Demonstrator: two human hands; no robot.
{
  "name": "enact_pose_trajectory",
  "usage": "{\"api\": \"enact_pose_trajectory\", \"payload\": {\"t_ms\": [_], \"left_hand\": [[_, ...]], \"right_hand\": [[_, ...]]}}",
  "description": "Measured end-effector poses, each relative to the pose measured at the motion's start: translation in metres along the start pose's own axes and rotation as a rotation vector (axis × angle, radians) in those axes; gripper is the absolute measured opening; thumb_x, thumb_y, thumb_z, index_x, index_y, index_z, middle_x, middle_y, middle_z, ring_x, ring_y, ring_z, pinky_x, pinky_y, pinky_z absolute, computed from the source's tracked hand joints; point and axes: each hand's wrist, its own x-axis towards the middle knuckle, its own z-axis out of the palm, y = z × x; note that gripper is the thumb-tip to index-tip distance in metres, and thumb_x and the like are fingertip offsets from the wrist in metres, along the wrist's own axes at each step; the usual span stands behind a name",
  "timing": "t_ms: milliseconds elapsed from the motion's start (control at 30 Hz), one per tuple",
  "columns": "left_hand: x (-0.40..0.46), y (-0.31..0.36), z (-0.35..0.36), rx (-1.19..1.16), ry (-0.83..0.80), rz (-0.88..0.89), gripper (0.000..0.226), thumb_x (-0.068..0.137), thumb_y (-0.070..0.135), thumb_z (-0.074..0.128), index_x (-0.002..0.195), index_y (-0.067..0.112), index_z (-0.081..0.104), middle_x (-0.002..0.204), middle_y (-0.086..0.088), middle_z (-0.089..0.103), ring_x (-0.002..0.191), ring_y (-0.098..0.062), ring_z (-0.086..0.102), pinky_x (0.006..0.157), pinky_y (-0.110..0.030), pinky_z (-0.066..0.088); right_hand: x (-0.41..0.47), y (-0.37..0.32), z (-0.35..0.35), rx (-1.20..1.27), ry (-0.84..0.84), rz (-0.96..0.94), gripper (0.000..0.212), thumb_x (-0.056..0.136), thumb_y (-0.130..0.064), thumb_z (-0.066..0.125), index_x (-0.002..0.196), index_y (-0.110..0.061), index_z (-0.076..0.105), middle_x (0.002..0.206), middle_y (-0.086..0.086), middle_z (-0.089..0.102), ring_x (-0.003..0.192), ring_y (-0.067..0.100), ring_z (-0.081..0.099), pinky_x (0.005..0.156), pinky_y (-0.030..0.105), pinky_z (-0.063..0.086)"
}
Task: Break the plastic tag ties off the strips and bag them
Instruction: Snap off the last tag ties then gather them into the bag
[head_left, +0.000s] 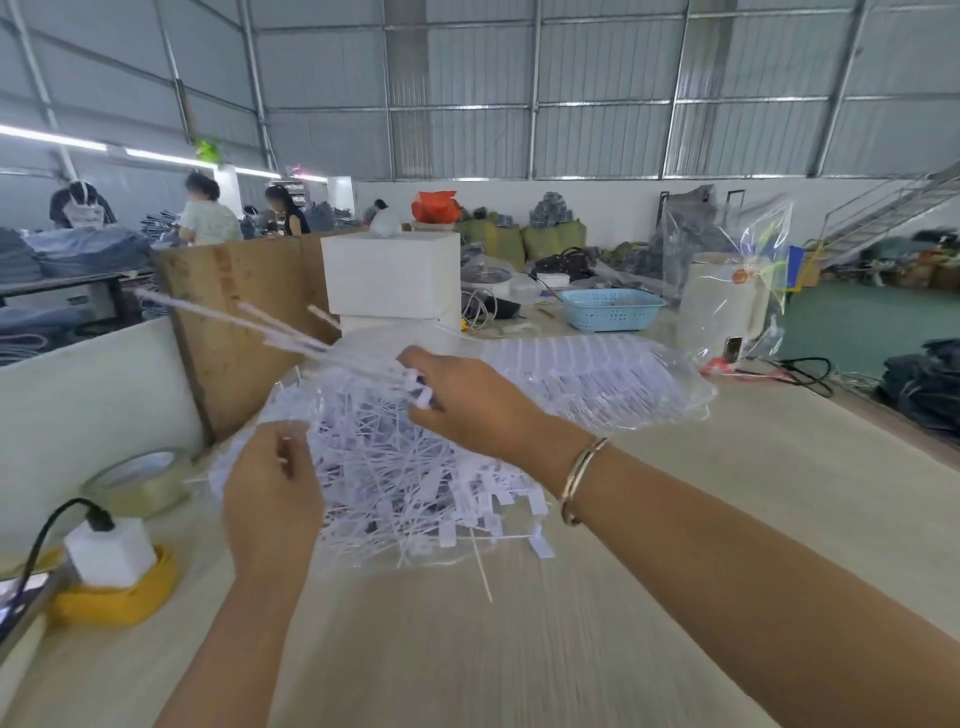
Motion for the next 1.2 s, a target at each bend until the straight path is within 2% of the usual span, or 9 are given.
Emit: {"api": "enact_pose_trajectory", "payload": {"t_ms": [200, 433, 567, 733, 900, 967, 1033, 1100, 1200], "left_hand": [[0.018, 0.005, 0.001, -0.434, -0.050, -0.117, 0.011, 0.096, 0.018, 0.051, 0.093, 0.022, 0.061, 0.063, 0.004, 0.048, 0.055, -0.008, 0.047, 0.056, -0.028, 0.042], [0.021, 0.012, -0.011, -0.620, 0.025, -0.224, 0.017, 0.089, 0.040, 0.053, 0.081, 0.038, 0.067, 0.052, 0.016, 0.051, 0.050, -0.001, 0.043, 0.053, -0.026, 0.035], [0.015, 0.026, 0.000, -0.404, -0.028, 0.060, 0.013, 0.091, 0.033, 0.055, 0.086, 0.034, 0.066, 0.064, 0.021, 0.061, 0.062, 0.006, 0.053, 0.059, -0.006, 0.038], [-0.009, 0.012, 0.014, -0.050, -0.287, 0.378, 0.021, 0.086, 0.037, 0.053, 0.073, 0.026, 0.065, 0.042, 0.003, 0.038, 0.043, -0.013, 0.040, 0.043, -0.023, 0.032], [-0.017, -0.008, 0.021, 0.313, -0.457, 0.287, 0.019, 0.092, 0.036, 0.050, 0.087, 0.025, 0.064, 0.046, 0.006, 0.042, 0.044, -0.007, 0.043, 0.043, -0.023, 0.032], [-0.019, -0.009, 0.021, 0.399, -0.489, 0.242, 0.020, 0.094, 0.037, 0.045, 0.088, 0.027, 0.062, 0.054, 0.006, 0.051, 0.050, -0.011, 0.049, 0.046, -0.024, 0.038], [-0.019, -0.011, 0.020, 0.481, -0.539, 0.201, 0.021, 0.095, 0.036, 0.041, 0.083, 0.028, 0.056, 0.059, 0.007, 0.054, 0.054, -0.012, 0.053, 0.051, -0.026, 0.047], [-0.020, -0.012, 0.019, 0.532, -0.564, 0.187, 0.020, 0.096, 0.035, 0.039, 0.080, 0.028, 0.050, 0.059, 0.007, 0.052, 0.055, -0.012, 0.051, 0.052, -0.026, 0.046], [-0.021, -0.011, 0.019, 0.547, -0.563, 0.192, 0.019, 0.096, 0.033, 0.041, 0.083, 0.028, 0.053, 0.061, 0.007, 0.053, 0.054, -0.011, 0.049, 0.051, -0.026, 0.044]], "right_hand": [[-0.004, 0.016, 0.052, -0.185, -0.024, -0.196, 0.034, 0.066, 0.010, 0.068, 0.100, 0.007, 0.063, 0.082, 0.024, 0.064, 0.074, 0.037, 0.060, 0.071, 0.042, 0.045], [0.016, 0.083, 0.074, -0.623, -0.270, 0.009, 0.046, 0.088, -0.017, 0.056, 0.131, -0.012, 0.042, 0.119, 0.011, 0.057, 0.111, 0.031, 0.052, 0.093, 0.040, 0.035], [0.038, 0.072, 0.096, -0.639, -0.244, 0.016, 0.039, 0.089, -0.017, 0.050, 0.126, -0.008, 0.043, 0.116, 0.014, 0.057, 0.108, 0.033, 0.053, 0.090, 0.043, 0.036], [0.047, 0.067, 0.121, -0.463, -0.275, 0.153, 0.052, 0.091, -0.034, 0.046, 0.135, -0.009, 0.034, 0.138, 0.013, 0.041, 0.130, 0.029, 0.036, 0.111, 0.042, 0.020], [0.045, 0.056, 0.102, 0.055, -0.378, 0.260, 0.071, 0.080, -0.030, 0.070, 0.139, -0.015, 0.034, 0.139, 0.008, 0.042, 0.129, 0.022, 0.035, 0.114, 0.048, 0.010], [0.036, 0.059, 0.086, 0.107, -0.479, 0.245, 0.081, 0.082, -0.032, 0.069, 0.145, -0.015, 0.023, 0.151, 0.007, 0.023, 0.141, 0.020, 0.013, 0.117, 0.040, -0.002], [0.022, 0.064, 0.065, 0.171, -0.463, 0.217, 0.073, 0.087, -0.024, 0.064, 0.147, -0.015, 0.022, 0.156, 0.005, 0.011, 0.144, 0.016, 0.003, 0.111, 0.023, 0.001], [0.001, 0.068, 0.042, 0.176, -0.363, 0.190, 0.049, 0.091, -0.005, 0.055, 0.137, -0.009, 0.042, 0.151, 0.009, 0.028, 0.141, 0.019, 0.019, 0.107, 0.015, 0.011], [-0.047, 0.071, 0.013, 0.117, -0.183, 0.139, 0.035, 0.083, 0.011, 0.045, 0.100, -0.006, 0.070, 0.113, 0.010, 0.063, 0.112, 0.023, 0.053, 0.097, 0.023, 0.035]]}}
